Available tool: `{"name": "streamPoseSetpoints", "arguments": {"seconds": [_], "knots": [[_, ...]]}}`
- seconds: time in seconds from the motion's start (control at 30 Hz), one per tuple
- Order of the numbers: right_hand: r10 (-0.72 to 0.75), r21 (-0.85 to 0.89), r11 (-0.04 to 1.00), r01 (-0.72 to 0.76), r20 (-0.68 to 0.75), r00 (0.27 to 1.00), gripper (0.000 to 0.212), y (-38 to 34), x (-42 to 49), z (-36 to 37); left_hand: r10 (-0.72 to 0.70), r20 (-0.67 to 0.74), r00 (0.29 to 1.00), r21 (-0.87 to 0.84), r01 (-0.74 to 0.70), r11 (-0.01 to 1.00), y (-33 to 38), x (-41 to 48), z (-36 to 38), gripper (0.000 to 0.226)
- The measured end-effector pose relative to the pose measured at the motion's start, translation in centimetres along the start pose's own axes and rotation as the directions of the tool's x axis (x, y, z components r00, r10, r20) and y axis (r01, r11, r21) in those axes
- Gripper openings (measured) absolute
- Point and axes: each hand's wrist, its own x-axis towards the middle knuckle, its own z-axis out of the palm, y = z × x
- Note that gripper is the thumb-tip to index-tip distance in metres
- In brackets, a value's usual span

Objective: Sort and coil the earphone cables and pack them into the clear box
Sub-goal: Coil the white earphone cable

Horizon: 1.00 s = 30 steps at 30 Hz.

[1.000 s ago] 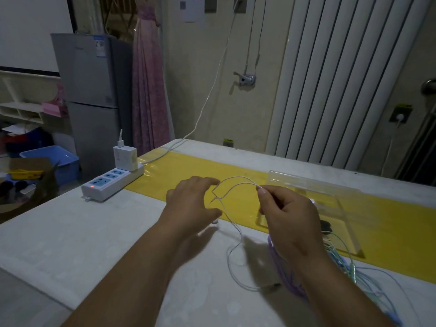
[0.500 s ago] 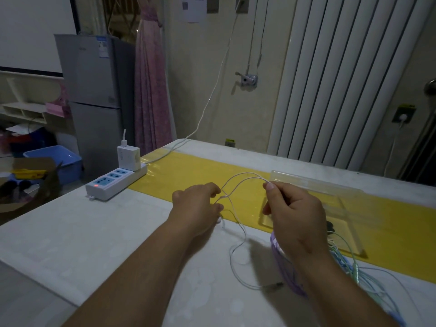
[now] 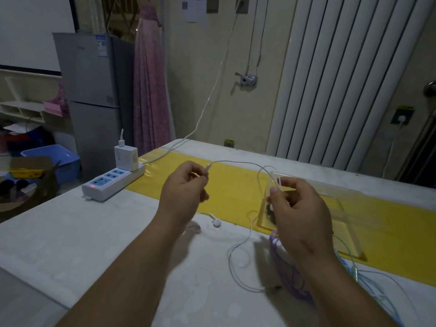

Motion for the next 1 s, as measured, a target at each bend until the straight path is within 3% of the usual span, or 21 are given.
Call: {"name": "streamPoseSetpoints", "arguments": {"seconds": [0.23, 0.37, 0.43, 0.57, 0.67, 0.77, 0.83, 0.9, 1.0], "knots": [[-0.065, -0.137, 0.988, 0.064, -0.002, 0.998, 0.019, 0.1, 0.3, -0.6, -0.181, -0.287, 0.941, -0.098, 0.159, 0.982, -0.6, 1.2, -1.2, 0.024], [-0.017, -0.104, 0.994, 0.018, 0.012, 1.000, 0.009, 0.8, 0.6, -0.4, -0.126, -0.385, 0.914, 0.024, 0.146, 0.989, -0.4, 1.3, -1.5, 0.022], [-0.015, -0.083, 0.996, 0.016, 0.009, 1.000, 0.014, 0.8, 0.6, -0.4, -0.111, -0.298, 0.948, 0.079, 0.140, 0.987, -0.5, 1.4, -1.6, 0.023], [-0.012, 0.045, 0.999, 0.011, 0.012, 1.000, 0.016, 0.5, 0.6, -0.4, -0.196, -0.070, 0.978, -0.119, 0.187, 0.975, -0.4, 0.7, -0.6, 0.021], [-0.012, 0.101, 0.995, 0.004, 0.072, 0.997, 0.014, 0.2, 0.4, -0.3, -0.159, 0.061, 0.985, -0.072, 0.163, 0.984, -0.3, 0.2, -0.2, 0.019], [-0.047, 0.082, 0.996, 0.034, 0.156, 0.987, 0.016, 0.0, 0.0, -0.1, -0.135, 0.251, 0.959, -0.043, 0.150, 0.988, 0.1, -0.1, -0.2, 0.046], [-0.084, 0.025, 0.996, 0.081, 0.189, 0.978, 0.018, -0.1, -0.3, 0.0, -0.097, 0.347, 0.933, 0.038, 0.090, 0.995, 0.1, -0.3, -0.1, 0.048], [-0.091, -0.016, 0.995, 0.096, 0.181, 0.979, 0.019, -0.1, -0.5, 0.1, -0.096, 0.372, 0.923, 0.137, 0.048, 0.989, 0.1, -0.4, 0.0, 0.029], [-0.092, -0.033, 0.995, 0.097, 0.128, 0.988, 0.023, 0.0, -0.5, 0.1, -0.091, 0.341, 0.936, 0.171, 0.034, 0.985, -0.2, -0.4, 0.2, 0.030]]}}
